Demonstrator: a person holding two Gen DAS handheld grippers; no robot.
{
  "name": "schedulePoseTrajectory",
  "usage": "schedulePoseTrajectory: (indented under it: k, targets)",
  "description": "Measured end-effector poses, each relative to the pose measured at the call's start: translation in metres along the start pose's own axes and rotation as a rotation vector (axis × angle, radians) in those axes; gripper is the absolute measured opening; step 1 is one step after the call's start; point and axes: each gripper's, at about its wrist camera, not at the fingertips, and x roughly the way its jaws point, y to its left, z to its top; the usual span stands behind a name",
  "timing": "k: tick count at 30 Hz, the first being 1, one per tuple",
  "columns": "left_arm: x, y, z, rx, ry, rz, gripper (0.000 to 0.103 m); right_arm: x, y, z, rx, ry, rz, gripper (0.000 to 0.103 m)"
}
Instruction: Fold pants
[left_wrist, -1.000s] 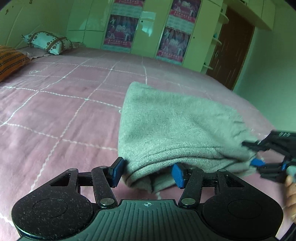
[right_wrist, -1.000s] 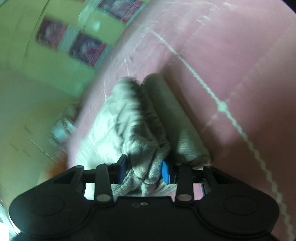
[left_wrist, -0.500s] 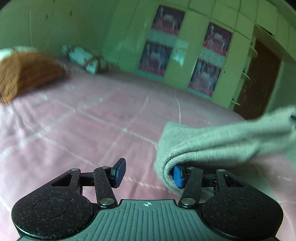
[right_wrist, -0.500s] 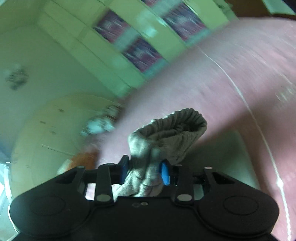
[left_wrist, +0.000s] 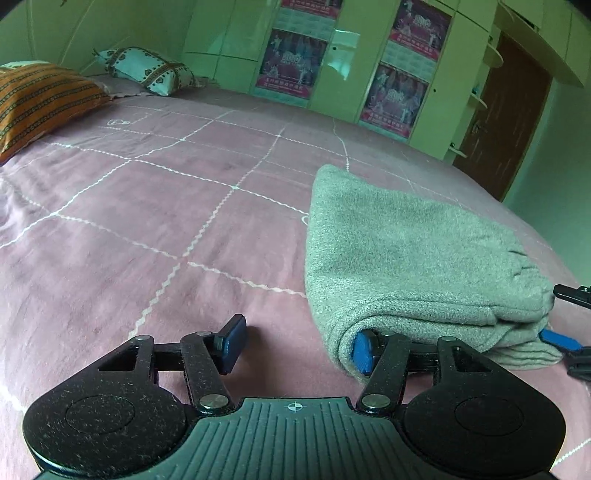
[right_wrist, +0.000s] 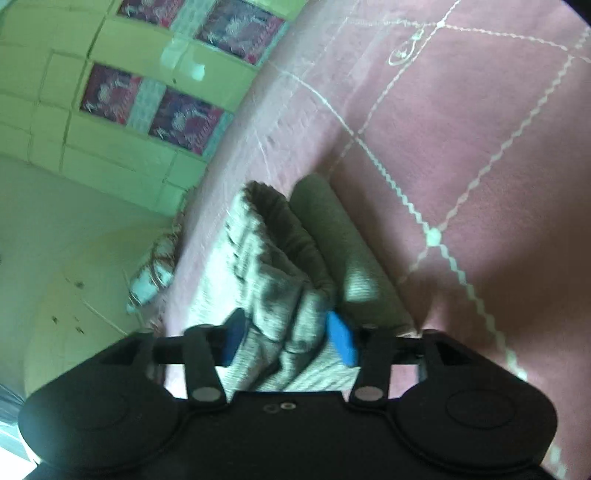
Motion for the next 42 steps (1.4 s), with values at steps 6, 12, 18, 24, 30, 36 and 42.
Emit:
schedulePoseTrajectory:
  k: [6,12,18,24,30,36,42]
  targets:
    - [0.006,0.005,-0.001,-0.013,-0.013,0.007,0.063,0.027,0.010,-0.002,-0.012,0.029,-0.023,0.060]
    - [0.008,-0.001,0.020,0.020,0.003,-0.054,0.032,0.027,0.053,0.003,-0.206,0.005,-0.082,0.027]
    - [0.008,-0.022,0.005,0.126,-0.010,-0.012,0.063,-0.024,0.079,0.004,-0.325,-0.145,0.023,0.027]
    - [0.006,-0.017,-0.002,0.082,-0.010,-0.033,0.055,0.009,-0.002,0.007,-0.155,0.011,-0.120,0.027]
    - [0.010,-0.019,-0.002,0.083,0.019,-0.029,0.055,0.009,0.011,0.000,-0.239,-0.006,-0.154,0.028]
    - [-0.012,-0.008,0.010,0.102,0.031,-0.088,0.063,-0.020,0.004,0.004,-0.195,-0.010,-0.106,0.045]
    - [-0.037,-0.012,0.038,0.165,-0.030,-0.137,0.063,-0.060,0.050,0.010,-0.469,-0.169,-0.165,0.017]
